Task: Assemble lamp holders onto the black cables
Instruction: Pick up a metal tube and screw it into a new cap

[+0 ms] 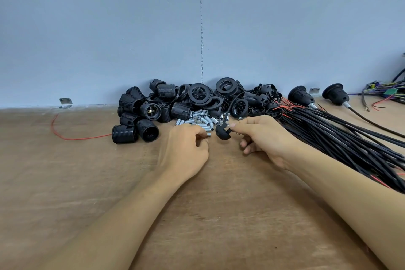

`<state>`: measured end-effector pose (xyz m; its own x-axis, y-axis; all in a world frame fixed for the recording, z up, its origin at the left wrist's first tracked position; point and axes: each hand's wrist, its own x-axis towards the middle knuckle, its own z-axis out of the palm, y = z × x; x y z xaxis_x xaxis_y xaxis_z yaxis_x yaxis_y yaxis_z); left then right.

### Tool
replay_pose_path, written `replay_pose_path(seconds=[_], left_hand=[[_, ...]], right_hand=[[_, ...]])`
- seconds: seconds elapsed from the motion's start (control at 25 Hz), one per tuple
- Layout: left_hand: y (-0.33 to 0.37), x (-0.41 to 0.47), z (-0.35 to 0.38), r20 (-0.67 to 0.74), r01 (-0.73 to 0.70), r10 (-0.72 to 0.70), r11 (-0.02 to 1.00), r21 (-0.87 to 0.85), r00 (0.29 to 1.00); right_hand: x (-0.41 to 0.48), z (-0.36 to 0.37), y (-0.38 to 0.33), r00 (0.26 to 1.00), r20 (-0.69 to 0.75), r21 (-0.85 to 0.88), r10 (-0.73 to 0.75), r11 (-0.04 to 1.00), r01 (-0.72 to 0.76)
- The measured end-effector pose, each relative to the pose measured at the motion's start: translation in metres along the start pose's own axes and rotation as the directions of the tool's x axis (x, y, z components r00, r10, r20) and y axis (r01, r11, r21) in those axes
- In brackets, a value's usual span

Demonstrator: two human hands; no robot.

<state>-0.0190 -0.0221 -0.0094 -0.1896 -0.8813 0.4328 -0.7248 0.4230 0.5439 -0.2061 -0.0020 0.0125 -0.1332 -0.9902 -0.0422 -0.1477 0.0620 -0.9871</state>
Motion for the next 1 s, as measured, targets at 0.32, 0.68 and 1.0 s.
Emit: replay_pose_path(seconds=[0.32, 0.68, 1.0], left_hand=[[-0.004, 0.001, 0.003, -0.011, -0.003, 0.003, 0.999, 0.035, 1.0], [-0.003, -0.007, -0.004, -0.075, 0.06, -0.068, 0.992, -0.114, 0.995], [-0.001, -0.011, 0.0, 0.051, -0.057, 0.055, 0.998, 0.034, 0.997]], right_hand=[[-0.002, -0.002, 0.0, 1.0, 0.015, 0.02, -0.006, 1.0, 0.005], [-0.004, -0.002, -0.004, 0.998, 0.037, 0.167, 0.053, 0.984, -0.059], [-0.005, 0.002, -0.005, 0.996, 0.064, 0.174, 0.067, 0.982, -0.077]])
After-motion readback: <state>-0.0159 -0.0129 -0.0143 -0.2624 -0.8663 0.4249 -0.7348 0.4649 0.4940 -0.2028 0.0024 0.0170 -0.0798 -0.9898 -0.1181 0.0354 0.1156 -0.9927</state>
